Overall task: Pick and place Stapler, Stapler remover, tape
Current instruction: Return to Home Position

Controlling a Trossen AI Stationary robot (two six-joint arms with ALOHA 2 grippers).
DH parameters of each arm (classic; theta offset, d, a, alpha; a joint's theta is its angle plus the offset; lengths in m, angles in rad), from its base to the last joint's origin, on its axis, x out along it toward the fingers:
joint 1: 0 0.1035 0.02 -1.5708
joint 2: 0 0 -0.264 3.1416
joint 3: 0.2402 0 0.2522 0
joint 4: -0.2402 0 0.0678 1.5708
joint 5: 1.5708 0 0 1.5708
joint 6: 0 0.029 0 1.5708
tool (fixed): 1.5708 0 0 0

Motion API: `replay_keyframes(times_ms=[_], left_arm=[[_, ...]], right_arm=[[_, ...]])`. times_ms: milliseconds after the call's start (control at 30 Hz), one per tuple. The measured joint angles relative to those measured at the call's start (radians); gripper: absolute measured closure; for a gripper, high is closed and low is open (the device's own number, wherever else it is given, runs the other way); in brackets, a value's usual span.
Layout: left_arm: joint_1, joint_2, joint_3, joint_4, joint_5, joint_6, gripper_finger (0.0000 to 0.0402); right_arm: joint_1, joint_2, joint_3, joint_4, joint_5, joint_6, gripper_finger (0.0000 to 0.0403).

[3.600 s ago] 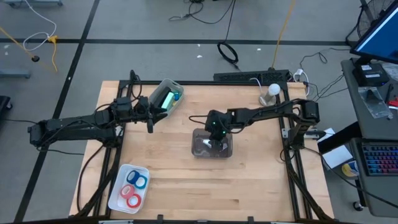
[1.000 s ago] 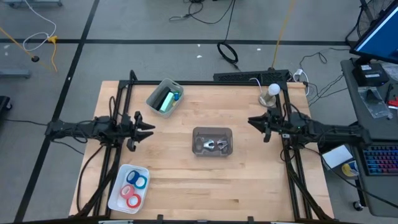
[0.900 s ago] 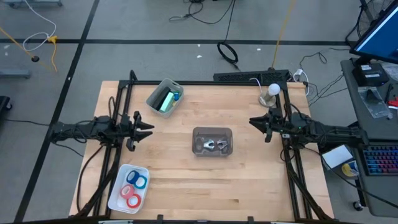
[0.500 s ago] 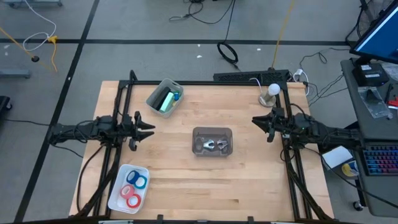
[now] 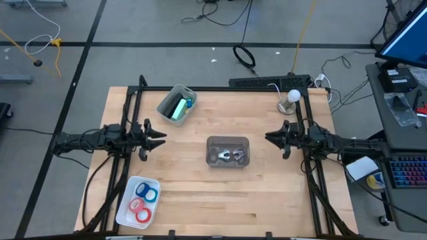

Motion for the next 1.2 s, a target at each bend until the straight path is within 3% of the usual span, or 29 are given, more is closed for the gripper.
replay_keyframes(times_ms=[233,1200], left_arm=[[0.0,0.0,0.0,0.004,0.0,0.0,0.0265],[0.0,0.0,0.0,0.006,0.0,0.002,0.0265]], right_arm=[[0.0,0.006,-0.001,-0.009,-0.103,0.053,0.0332],[0.0,0.005,-0.003,0.074,-0.113,0.11,0.0332]])
